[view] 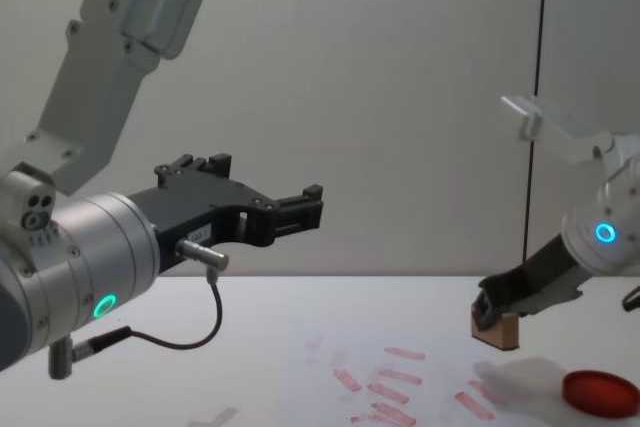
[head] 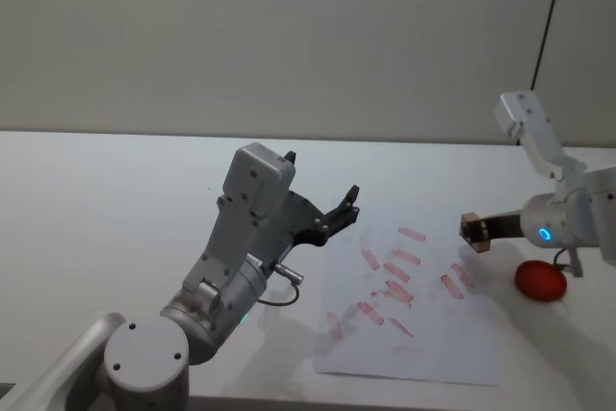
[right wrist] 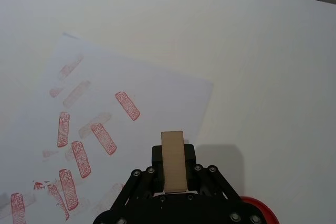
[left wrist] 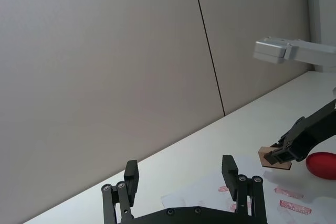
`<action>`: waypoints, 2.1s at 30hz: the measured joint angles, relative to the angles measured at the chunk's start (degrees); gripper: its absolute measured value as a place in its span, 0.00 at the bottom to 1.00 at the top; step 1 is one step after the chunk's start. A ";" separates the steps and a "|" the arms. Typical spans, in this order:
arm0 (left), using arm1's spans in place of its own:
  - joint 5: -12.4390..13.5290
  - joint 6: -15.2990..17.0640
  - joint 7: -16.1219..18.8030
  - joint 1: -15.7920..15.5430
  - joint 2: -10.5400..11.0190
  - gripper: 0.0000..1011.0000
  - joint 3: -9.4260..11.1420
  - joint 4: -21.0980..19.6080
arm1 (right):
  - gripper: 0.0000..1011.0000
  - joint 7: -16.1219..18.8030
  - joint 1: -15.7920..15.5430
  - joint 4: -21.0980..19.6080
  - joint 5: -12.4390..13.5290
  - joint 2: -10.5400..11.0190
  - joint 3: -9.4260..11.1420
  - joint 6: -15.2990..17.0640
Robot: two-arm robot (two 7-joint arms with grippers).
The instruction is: Use the one hand to pick up the stamp and affix it onto the A4 paper.
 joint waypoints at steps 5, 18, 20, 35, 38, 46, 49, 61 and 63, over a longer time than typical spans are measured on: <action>0.00 0.00 0.00 0.00 0.00 0.99 0.00 0.00 | 0.21 0.19 1.04 2.36 -0.32 -0.63 -0.48 -0.52; 0.00 0.00 0.01 0.00 0.00 0.99 0.00 0.00 | 0.21 -0.36 3.59 8.42 -0.06 -2.11 -1.00 -2.29; 0.00 0.00 0.00 0.00 0.00 0.99 0.00 0.00 | 0.21 -0.43 3.80 8.91 0.10 -2.24 -1.01 -2.44; 0.00 0.00 0.00 0.00 0.00 0.99 0.00 0.00 | 0.21 -0.76 5.83 13.13 1.52 -3.14 -0.55 -2.84; 0.00 0.00 0.00 0.00 0.00 0.99 0.00 0.00 | 0.21 -0.77 6.00 13.50 1.61 -3.18 -0.45 -2.78; 0.00 0.00 0.00 0.00 0.00 0.99 0.00 0.00 | 0.21 -0.73 6.46 14.53 1.65 -3.25 -0.23 -2.54; 0.00 0.00 0.00 0.00 0.00 0.99 0.00 0.00 | 0.21 -0.65 6.55 14.71 1.59 -3.26 -0.20 -2.45; 0.00 0.00 0.00 0.00 0.00 0.99 0.00 0.00 | 0.21 -0.45 6.73 15.13 1.12 -3.29 -0.14 -1.96; 0.00 0.00 0.00 0.00 0.00 0.99 0.00 0.00 | 0.21 -0.44 6.72 15.17 1.02 -3.29 -0.15 -1.96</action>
